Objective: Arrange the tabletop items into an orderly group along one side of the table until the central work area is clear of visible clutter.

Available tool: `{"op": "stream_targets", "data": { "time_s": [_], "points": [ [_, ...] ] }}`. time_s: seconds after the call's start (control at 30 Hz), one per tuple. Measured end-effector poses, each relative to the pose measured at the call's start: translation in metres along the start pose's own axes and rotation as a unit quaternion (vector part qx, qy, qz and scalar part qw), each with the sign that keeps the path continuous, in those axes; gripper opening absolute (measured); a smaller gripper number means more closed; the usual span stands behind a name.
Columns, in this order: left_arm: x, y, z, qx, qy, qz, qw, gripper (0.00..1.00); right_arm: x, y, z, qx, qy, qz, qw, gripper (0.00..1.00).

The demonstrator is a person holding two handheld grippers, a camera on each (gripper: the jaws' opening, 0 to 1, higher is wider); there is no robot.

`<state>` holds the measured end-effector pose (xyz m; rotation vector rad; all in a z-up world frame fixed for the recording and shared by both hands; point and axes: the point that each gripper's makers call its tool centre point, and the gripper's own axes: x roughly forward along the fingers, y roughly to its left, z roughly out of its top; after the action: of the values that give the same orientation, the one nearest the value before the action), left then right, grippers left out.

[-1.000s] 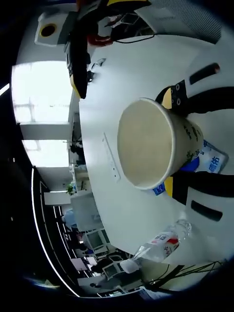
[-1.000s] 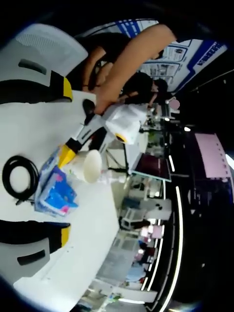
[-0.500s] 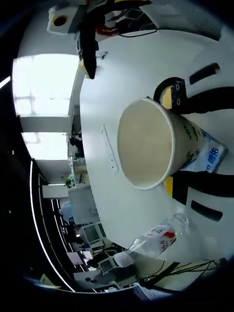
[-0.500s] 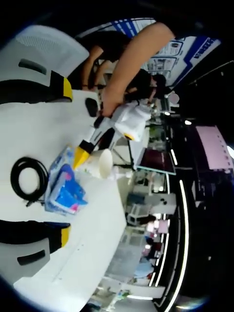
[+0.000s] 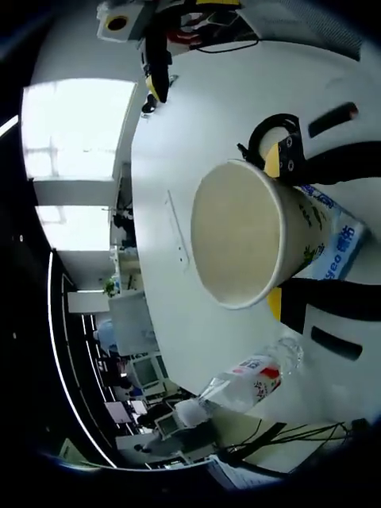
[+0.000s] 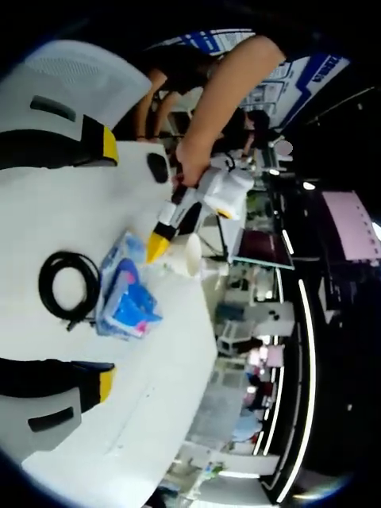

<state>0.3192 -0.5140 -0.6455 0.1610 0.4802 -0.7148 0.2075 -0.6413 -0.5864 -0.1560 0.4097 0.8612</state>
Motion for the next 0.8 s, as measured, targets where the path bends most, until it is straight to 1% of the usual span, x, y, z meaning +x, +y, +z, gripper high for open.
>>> {"op": "stream_targets", "data": {
  "time_s": [0.17,0.33,0.43,0.6,0.7,0.8],
  "points": [
    [-0.002,0.007,-0.001,-0.002,-0.001,0.01,0.9999,0.45,-0.003,-0.003,-0.003,0.005,0.004,-0.008,0.9999,1.0],
    [-0.002,0.018,0.0,-0.011,-0.006,0.031,0.9994,0.45,-0.004,-0.004,-0.006,0.003,0.009,-0.015,0.9998,1.0],
    [-0.001,0.023,-0.001,-0.018,-0.008,0.038,0.9991,0.45,-0.005,-0.003,-0.008,0.0,0.015,-0.015,0.9998,1.0],
    [0.003,0.026,-0.005,-0.015,-0.004,0.042,0.999,0.45,-0.006,-0.003,-0.013,0.0,0.022,-0.015,0.9996,1.0],
    [0.003,0.028,-0.004,-0.021,-0.007,0.045,0.9987,0.45,-0.007,-0.004,-0.017,0.0,0.028,-0.016,0.9995,1.0],
    [0.005,0.029,-0.003,-0.017,-0.006,0.047,0.9987,0.45,-0.007,-0.005,-0.018,0.002,0.027,-0.017,0.9995,0.99]
  ]
}}
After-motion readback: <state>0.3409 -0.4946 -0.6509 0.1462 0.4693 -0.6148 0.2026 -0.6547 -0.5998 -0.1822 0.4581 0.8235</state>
